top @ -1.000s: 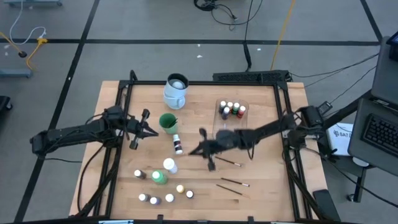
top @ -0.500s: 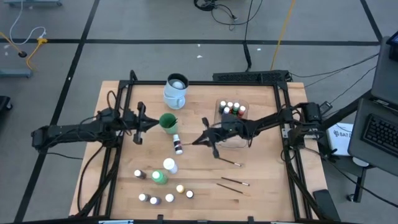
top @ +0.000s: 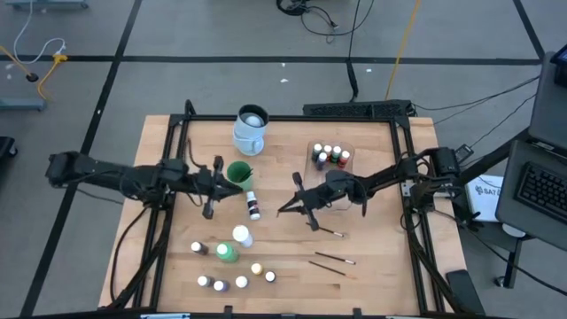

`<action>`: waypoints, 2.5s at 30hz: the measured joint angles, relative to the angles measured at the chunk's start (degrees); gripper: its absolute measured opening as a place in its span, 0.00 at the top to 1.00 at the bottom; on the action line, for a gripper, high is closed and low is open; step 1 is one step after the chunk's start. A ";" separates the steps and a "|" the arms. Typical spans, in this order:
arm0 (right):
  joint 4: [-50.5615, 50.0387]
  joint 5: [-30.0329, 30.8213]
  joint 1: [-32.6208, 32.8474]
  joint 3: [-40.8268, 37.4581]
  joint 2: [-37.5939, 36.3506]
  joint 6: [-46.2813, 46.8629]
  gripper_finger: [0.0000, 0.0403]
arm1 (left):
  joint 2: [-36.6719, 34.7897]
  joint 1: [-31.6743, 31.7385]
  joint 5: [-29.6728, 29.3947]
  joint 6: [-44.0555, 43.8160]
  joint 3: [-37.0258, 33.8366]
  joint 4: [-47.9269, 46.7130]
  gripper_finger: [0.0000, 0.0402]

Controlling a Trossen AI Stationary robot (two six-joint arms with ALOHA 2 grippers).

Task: Pick & Place Paint Supplies
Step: Put the paint brush into the cup

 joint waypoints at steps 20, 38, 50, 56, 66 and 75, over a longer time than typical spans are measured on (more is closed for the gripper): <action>-2.20 11.96 0.20 0.04 0.75 -4.33 1.00 | 24.23 -6.70 0.20 15.40 20.42 -4.72 0.34; -2.77 12.45 0.36 0.04 0.75 -4.36 1.00 | 23.73 -10.33 2.07 13.72 20.45 5.76 0.29; -2.73 12.40 0.36 0.04 0.75 -4.36 1.00 | 25.10 -9.74 -4.39 12.42 20.45 8.62 0.29; -2.75 12.42 0.36 0.04 0.75 -4.36 1.00 | 25.02 -9.57 -4.73 12.67 20.45 9.12 0.37; -2.77 12.42 0.36 0.04 0.75 -4.36 1.00 | 25.02 -8.69 -4.03 10.96 20.45 9.16 0.63; -2.77 15.82 0.09 0.09 1.56 -4.05 1.00 | 25.02 -8.84 -1.99 12.62 20.45 9.14 0.94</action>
